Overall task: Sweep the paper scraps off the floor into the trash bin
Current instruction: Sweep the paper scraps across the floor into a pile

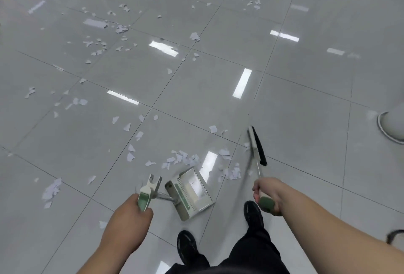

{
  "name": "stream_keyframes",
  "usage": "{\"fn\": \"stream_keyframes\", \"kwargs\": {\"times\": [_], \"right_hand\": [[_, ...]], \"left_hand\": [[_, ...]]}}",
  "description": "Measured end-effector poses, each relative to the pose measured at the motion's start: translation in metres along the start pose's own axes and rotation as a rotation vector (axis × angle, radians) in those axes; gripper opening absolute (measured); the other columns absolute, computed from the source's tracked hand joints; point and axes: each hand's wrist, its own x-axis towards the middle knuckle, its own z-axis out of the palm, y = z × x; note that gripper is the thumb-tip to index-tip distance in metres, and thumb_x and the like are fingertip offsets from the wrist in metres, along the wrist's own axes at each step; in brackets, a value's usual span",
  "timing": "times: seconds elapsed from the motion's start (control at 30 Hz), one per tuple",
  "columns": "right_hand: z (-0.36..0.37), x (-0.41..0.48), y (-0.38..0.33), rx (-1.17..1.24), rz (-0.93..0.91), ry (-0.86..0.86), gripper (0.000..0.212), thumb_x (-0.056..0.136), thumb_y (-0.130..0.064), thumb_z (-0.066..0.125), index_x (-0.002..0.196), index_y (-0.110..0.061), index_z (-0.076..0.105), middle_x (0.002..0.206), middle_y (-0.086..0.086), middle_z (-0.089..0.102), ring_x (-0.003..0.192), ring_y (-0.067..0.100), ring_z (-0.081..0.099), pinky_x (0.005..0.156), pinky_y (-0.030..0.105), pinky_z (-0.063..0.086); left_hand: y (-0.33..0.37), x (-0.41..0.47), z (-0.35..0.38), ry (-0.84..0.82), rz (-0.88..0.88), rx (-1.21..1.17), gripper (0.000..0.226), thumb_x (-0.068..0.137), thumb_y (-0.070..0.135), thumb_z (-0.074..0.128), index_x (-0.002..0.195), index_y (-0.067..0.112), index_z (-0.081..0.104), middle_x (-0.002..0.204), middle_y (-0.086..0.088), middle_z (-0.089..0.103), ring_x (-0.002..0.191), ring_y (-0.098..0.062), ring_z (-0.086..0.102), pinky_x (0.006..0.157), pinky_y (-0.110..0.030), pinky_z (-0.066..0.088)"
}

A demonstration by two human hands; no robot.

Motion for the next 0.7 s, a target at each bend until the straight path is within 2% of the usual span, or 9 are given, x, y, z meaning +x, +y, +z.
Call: {"fn": "stream_keyframes", "kwargs": {"times": [0.13,0.27,0.43,0.57,0.7], "right_hand": [[0.052,-0.028,-0.005,0.119,-0.023,-0.079,0.016,0.086,0.001,0.048,0.075,-0.010,0.051,0.052,0.004,0.048,0.030,0.015,0.044,0.034,0.017,0.039],[0.053,-0.052,-0.001,0.170,-0.055,-0.069,0.007,0.085,-0.001,0.054,0.085,-0.009,0.054,0.058,0.004,0.051,0.032,0.013,0.045,0.035,0.016,0.042],[0.014,-0.068,0.031,0.209,-0.061,0.052,0.010,0.085,0.000,0.053,0.089,-0.009,0.053,0.059,0.005,0.051,0.031,0.013,0.043,0.035,0.016,0.041],[-0.015,-0.070,0.068,0.225,-0.057,0.179,0.014,0.086,0.004,0.045,0.081,-0.009,0.048,0.057,0.007,0.045,0.028,0.015,0.040,0.034,0.014,0.038],[-0.022,-0.059,0.100,0.217,0.002,0.287,0.016,0.088,0.005,0.044,0.078,-0.006,0.051,0.064,0.011,0.050,0.026,0.017,0.047,0.034,0.016,0.042]], "left_hand": [[-0.034,0.007,-0.020,-0.008,0.026,0.009,0.006,0.089,0.017,0.053,0.093,0.016,0.058,0.074,-0.007,0.064,0.071,-0.025,0.061,0.059,-0.033,0.041],[-0.052,0.011,-0.032,-0.020,0.059,0.015,0.005,0.090,0.016,0.054,0.093,0.017,0.058,0.077,-0.006,0.064,0.072,-0.023,0.060,0.058,-0.033,0.041],[-0.064,0.018,-0.042,-0.004,0.088,0.027,0.006,0.090,0.016,0.053,0.084,0.015,0.053,0.076,-0.005,0.063,0.072,-0.024,0.060,0.058,-0.033,0.040],[-0.069,0.023,-0.043,0.002,0.115,0.053,0.006,0.090,0.017,0.054,0.085,0.016,0.053,0.074,-0.006,0.064,0.071,-0.024,0.061,0.058,-0.033,0.041],[-0.070,0.024,-0.040,-0.009,0.140,0.071,0.005,0.090,0.016,0.054,0.085,0.016,0.054,0.074,-0.007,0.064,0.070,-0.025,0.061,0.059,-0.033,0.042]]}}
